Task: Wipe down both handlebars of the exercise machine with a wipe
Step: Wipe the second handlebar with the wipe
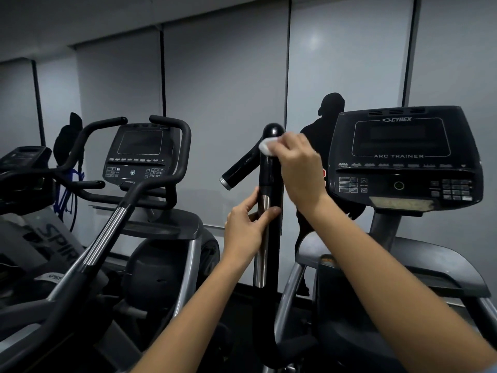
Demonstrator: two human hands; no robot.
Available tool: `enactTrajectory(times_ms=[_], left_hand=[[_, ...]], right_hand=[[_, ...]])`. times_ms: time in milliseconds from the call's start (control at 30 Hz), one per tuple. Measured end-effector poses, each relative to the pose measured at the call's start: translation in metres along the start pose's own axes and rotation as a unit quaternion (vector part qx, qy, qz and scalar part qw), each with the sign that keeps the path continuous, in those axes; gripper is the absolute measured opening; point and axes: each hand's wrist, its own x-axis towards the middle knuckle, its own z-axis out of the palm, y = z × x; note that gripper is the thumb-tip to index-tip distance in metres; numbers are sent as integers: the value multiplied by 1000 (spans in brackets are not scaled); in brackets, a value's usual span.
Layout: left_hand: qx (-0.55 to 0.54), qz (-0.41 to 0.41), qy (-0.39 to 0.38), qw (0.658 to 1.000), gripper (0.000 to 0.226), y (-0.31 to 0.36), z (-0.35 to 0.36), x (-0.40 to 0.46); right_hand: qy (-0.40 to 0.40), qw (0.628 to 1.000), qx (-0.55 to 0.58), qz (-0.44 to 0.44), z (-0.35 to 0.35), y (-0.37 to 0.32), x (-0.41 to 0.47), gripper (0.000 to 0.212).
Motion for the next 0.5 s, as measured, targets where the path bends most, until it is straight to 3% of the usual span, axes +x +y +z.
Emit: enactTrajectory(times_ms=[167,300,433,500], left_hand=[[-17,3,2,1000,51,-1,0,-1],[-2,8,1,1000,48,1,-1,0],[-15,-5,5,1000,51,1,0,-1],[-12,-10,7,1000,55,2,-1,-1]], right_hand=[[23,990,107,87,5,0,1,8],[27,978,173,112,-3,-10,-44,26],[43,979,167,108,4,-2,-9,22],[2,983,144,116,9,5,22,22]])
